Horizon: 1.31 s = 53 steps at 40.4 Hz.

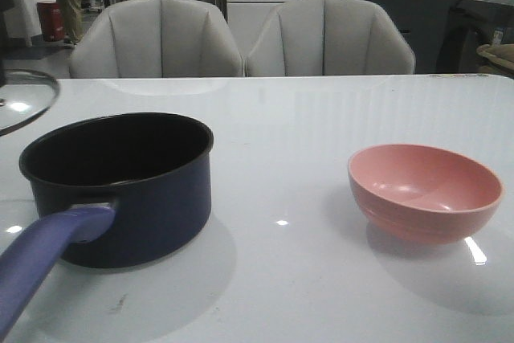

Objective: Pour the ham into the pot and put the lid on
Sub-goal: 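Lower the glass lid onto the saucepan with the left gripper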

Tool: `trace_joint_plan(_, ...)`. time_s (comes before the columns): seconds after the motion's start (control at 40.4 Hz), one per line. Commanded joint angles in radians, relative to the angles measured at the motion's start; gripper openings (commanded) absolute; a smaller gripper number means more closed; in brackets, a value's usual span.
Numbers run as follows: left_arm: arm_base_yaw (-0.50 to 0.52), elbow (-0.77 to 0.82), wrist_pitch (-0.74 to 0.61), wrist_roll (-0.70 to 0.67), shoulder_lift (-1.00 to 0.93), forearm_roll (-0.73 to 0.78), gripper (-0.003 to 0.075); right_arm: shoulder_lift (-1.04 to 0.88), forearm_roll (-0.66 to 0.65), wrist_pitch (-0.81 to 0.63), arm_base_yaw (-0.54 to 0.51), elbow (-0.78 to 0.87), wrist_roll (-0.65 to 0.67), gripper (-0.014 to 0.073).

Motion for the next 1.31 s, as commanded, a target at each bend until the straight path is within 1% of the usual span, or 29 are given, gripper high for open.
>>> trace_joint_plan(0.0, -0.095, -0.058, 0.060, 0.005, -0.059, -0.017, 0.0227, 0.006, 0.005, -0.072, 0.001, -0.027, -0.003, 0.0150)
trace_joint_plan(0.223, -0.266, -0.067, 0.060, 0.005, -0.051, -0.017, 0.0227, 0.006, 0.005, -0.072, 0.001, -0.027, -0.003, 0.0150)
trace_joint_plan(0.396, -0.323, -0.067, 0.059, 0.005, -0.046, -0.017, 0.0227, 0.006, 0.005, -0.072, 0.001, -0.027, -0.003, 0.0150)
trace_joint_plan(0.594, -0.337, -0.067, 0.059, 0.005, -0.032, -0.048, 0.0227, 0.006, 0.005, -0.072, 0.001, -0.027, -0.003, 0.0150)
trace_joint_plan(1.163, -0.337, -0.067, 0.059, -0.017, 0.015, -0.053, 0.0234, 0.006, 0.005, -0.072, 0.001, -0.027, -0.003, 0.0150)
trace_joint_plan(1.213, -0.337, -0.067, 0.059, -0.017, 0.015, -0.053, 0.0244, 0.006, 0.005, -0.072, 0.001, -0.027, -0.003, 0.0150)
trace_joint_plan(1.287, -0.337, -0.067, 0.059, -0.017, 0.015, -0.053, 0.0288, 0.006, 0.005, -0.072, 0.001, -0.027, -0.003, 0.0150)
